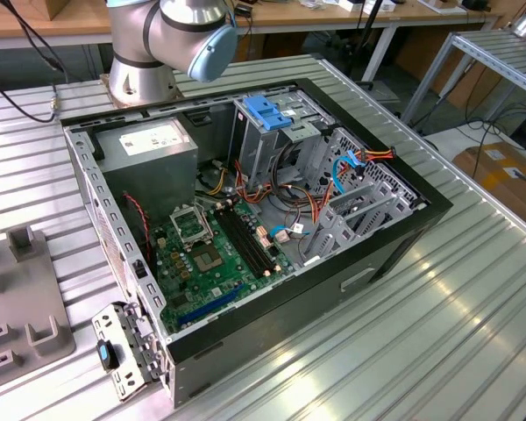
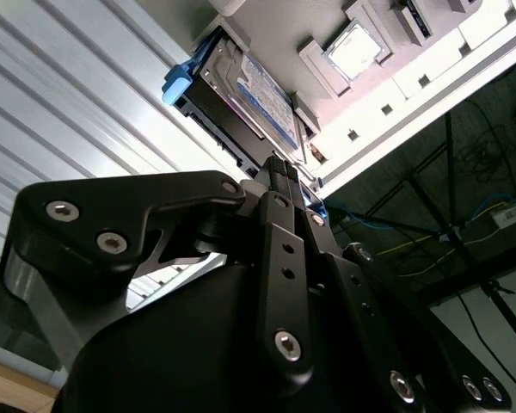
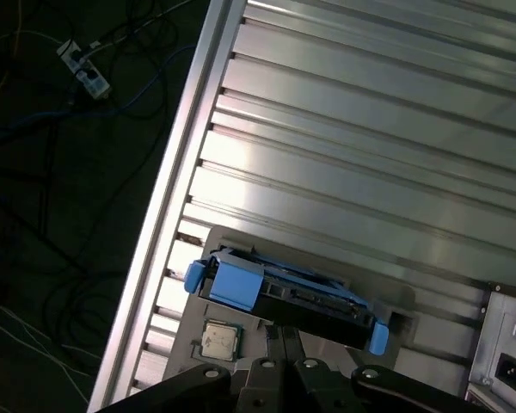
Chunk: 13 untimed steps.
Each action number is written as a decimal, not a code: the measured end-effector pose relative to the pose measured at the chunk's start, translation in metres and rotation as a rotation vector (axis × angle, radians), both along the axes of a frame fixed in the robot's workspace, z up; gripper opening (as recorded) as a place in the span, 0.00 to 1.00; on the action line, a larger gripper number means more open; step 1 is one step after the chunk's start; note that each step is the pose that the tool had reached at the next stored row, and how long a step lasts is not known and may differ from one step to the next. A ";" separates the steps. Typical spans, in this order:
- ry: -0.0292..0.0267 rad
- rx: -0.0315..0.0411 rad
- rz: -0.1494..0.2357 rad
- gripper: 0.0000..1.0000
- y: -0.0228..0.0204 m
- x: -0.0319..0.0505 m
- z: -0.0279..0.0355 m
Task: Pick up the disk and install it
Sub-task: 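Pick up the disk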
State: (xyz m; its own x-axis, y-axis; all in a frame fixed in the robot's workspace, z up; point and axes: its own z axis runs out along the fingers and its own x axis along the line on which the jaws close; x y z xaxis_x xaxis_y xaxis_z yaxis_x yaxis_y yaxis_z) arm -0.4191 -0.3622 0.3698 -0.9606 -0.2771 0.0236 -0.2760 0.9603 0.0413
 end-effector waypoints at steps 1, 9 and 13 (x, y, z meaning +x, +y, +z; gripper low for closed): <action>0.0000 0.0000 0.000 0.11 0.0000 0.0000 0.0000; 0.0000 0.0000 0.002 0.11 0.0000 0.0000 0.0000; -0.0001 0.0000 0.013 0.11 0.0000 0.0000 -0.0002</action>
State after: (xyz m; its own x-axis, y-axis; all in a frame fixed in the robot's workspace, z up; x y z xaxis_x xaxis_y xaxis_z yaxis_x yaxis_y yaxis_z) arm -0.4191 -0.3622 0.3697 -0.9568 -0.2898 0.0236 -0.2887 0.9565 0.0413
